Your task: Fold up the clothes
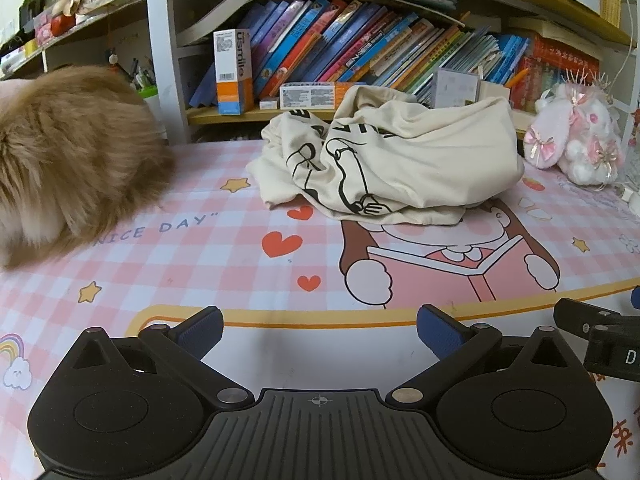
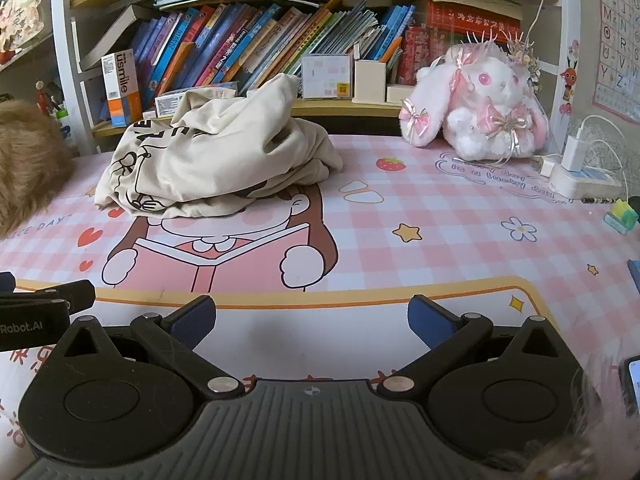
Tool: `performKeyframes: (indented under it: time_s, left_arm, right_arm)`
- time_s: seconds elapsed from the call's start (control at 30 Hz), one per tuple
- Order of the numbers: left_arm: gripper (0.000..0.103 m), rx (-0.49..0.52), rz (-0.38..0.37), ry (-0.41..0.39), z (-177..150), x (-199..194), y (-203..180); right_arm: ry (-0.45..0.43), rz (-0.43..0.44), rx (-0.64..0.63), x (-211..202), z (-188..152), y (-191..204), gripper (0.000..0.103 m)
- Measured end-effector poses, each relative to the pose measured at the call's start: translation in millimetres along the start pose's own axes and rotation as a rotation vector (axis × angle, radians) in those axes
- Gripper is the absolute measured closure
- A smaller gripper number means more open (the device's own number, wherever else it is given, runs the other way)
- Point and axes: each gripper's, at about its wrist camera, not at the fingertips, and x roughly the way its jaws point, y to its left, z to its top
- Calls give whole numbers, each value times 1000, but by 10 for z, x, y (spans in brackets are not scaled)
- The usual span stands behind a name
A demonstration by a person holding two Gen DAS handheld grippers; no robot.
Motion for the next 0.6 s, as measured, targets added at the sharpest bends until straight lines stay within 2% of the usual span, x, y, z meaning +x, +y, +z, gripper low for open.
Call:
performKeyframes:
  time_s: [0.6]
  left_arm:
    - [0,-13,12,7,-40,15,1]
  right_arm:
    - [6,1,-5,-16,5,38,0]
